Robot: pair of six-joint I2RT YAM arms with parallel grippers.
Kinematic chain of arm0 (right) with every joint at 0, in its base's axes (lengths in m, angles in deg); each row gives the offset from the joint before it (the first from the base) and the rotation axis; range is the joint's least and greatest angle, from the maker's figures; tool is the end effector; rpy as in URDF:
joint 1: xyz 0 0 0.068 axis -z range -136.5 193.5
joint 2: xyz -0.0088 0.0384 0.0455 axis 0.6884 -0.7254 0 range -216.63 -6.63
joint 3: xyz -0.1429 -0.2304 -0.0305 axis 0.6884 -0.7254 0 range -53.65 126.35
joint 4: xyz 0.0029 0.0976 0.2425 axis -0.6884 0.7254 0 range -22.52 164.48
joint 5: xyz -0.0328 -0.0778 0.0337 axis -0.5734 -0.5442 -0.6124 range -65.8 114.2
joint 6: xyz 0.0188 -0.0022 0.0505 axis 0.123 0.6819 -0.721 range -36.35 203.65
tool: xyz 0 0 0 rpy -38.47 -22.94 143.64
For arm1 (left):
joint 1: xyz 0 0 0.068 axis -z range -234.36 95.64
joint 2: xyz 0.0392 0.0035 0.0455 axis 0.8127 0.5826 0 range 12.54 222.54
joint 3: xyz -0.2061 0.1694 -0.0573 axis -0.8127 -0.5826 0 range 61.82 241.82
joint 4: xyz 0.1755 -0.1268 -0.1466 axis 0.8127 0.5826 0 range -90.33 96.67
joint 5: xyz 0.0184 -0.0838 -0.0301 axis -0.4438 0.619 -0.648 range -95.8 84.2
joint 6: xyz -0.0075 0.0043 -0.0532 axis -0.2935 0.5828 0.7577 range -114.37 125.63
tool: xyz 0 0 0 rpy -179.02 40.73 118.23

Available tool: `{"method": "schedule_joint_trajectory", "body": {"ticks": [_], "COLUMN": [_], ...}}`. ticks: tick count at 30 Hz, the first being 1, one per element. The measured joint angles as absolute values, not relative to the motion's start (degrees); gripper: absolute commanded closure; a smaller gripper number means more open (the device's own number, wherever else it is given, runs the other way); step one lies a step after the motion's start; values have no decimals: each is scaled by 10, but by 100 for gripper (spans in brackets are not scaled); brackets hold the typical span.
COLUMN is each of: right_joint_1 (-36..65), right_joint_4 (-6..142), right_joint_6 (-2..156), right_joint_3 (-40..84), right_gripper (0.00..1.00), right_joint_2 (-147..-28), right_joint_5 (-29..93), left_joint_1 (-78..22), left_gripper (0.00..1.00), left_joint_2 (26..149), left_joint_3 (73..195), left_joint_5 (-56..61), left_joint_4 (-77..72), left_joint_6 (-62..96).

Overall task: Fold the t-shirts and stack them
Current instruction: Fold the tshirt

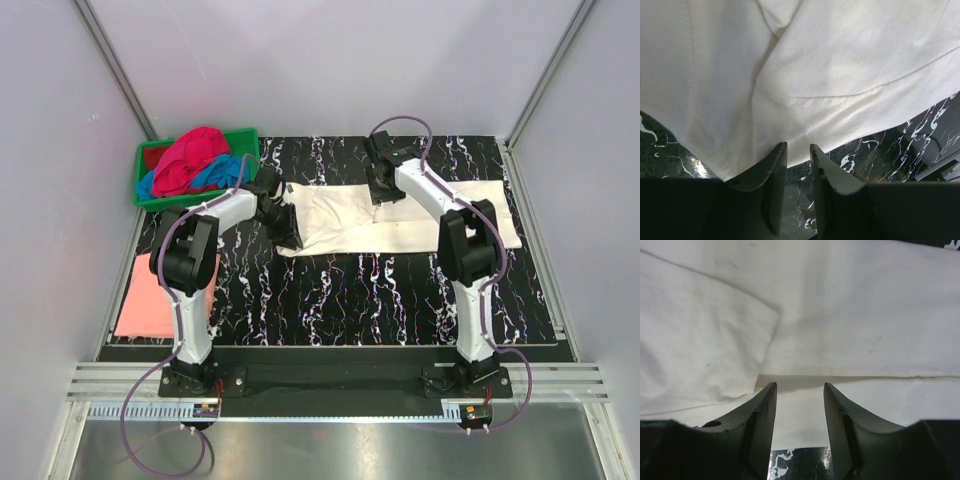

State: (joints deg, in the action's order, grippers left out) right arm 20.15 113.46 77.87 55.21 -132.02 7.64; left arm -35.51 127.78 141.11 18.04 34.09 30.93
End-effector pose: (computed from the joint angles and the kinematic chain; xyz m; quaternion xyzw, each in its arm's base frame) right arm 0.4399 0.1790 0.2207 -0.1130 0.9552 -0.0762 0.2628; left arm 0.3758 -0.1436 0.1567 -0.0190 0.9646 -0.2513 0.0781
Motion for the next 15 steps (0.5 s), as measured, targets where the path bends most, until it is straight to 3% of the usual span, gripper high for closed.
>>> {"method": "schedule_joint_trajectory", "body": {"ticks": [3,7,9,15], "right_joint_1": [216,254,270,296], "right_joint_4": [1134,1133,1134,1142], "right_joint_6": [772,772,775,771], "right_joint_3": [525,523,522,521], "right_gripper": [43,36,25,22], "right_joint_2": [-1298,-1304,-1305,-1309], "right_joint_5": [109,146,159,180], "left_joint_1": [-351,-340,-334,-315], "left_gripper": [67,54,49,51], "left_joint_2": [1276,1258,1236,1200], "left_joint_3": [1415,1416,1416,1431], "left_joint_5": [180,162,148,122], "left_joint_4": [343,349,351,343], "left_joint_6": [309,309,309,316]}}
